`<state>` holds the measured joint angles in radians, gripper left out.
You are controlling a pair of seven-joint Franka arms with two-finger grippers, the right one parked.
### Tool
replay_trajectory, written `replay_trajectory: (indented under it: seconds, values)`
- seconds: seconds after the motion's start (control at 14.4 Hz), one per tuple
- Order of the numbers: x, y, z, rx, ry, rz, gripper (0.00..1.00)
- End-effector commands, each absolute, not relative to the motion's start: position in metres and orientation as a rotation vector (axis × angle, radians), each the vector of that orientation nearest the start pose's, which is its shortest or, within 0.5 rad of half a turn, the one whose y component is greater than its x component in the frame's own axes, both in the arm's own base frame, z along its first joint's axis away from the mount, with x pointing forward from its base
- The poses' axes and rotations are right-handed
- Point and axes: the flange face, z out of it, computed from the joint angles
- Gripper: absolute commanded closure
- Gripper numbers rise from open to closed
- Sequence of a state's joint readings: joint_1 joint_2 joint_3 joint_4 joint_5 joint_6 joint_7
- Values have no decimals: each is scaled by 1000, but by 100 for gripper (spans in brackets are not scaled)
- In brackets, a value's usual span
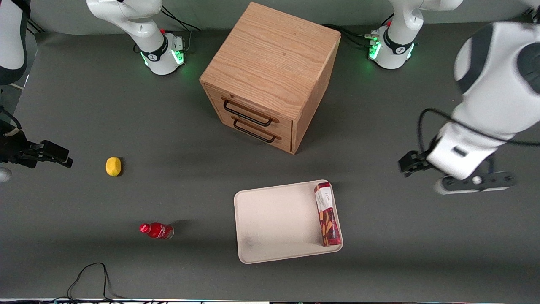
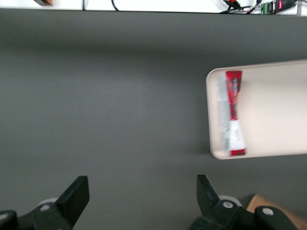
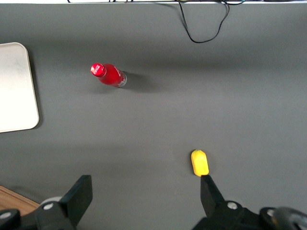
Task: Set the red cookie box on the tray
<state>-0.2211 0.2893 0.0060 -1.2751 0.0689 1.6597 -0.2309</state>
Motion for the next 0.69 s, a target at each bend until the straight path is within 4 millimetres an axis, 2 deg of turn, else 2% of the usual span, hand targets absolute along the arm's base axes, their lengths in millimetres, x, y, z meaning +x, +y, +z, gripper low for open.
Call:
replay_trajectory:
  seconds: [0.0,0.14,0.21,0.42,0.62]
  values:
    - [606,-77,620,-3081,109,-170,0]
    - [596,-50,636,-3075,109,-228,0]
    - [594,-39,638,-3072,94,-245,0]
    - [577,-32,631,-3066,84,-292,0]
    - [568,-25,630,-3073,48,-231,0]
